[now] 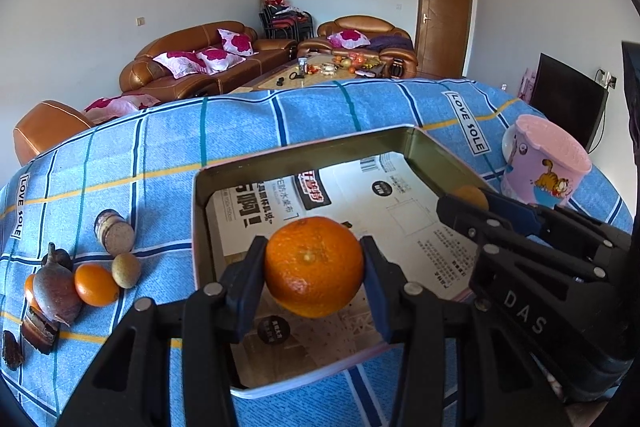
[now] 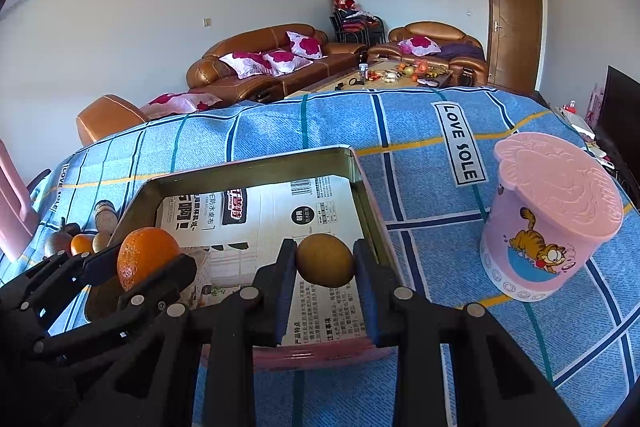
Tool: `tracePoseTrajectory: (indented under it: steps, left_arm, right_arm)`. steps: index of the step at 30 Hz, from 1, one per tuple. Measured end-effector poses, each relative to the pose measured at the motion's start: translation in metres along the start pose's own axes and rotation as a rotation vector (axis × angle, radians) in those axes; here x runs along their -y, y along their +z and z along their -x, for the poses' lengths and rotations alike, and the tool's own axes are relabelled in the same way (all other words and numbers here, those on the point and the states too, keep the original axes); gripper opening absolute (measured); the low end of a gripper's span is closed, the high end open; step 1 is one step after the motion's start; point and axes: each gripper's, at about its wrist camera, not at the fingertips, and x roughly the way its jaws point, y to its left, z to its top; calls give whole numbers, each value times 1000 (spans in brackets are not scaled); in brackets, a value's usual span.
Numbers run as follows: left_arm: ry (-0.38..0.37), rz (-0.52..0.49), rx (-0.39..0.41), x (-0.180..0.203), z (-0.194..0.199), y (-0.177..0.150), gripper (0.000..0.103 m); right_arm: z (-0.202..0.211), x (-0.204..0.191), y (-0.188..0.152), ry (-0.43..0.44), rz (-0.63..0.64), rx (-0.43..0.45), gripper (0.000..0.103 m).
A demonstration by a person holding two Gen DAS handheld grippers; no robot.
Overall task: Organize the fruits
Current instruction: 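Carry the orange with the left tool into the pink tin box while the right tool drops the kiwi in, then withdraw both open tools from the tin box toward the remaining fruit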
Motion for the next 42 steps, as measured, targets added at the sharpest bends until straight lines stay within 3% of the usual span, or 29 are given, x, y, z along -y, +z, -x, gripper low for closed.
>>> tracePoseTrajectory:
  steps: [6,9,12,13,14,15,17,20,27,42]
  left_arm:
    - [33,5,45,-2,9,-1,54]
    - [75,-4,90,-3,18,-2,69]
    - [73,-4,131,-6,27,0,89]
    - [67,-6,147,-6,30,0,100]
    - [73,-7,171,-5,35,0,103]
    - [86,-13,197,-5,39,0,103]
    - [114,-37,224,-3,45,0,103]
    - [150,-52,241,-4,47,-1,103]
    - [221,-37,259,-25,53,-7,103]
    - [255,36,243,-64,65,-22,103]
  right_arm:
    - [0,1,2,21,-19,4,34]
    - [3,5,2,33,-48,19,36]
    - [7,12,4,52,-90,46,37]
    - [10,14,4,64,-106,62,40]
    - [13,17,4,71,-118,81,49]
    - [18,17,4,69,-127,108,60]
    - [28,17,3,56,-134,175,71]
    - [40,16,3,27,-134,250,79]
    - [56,14,-1,-102,-121,398,80]
    - [67,-10,-10,-162,-73,384,80]
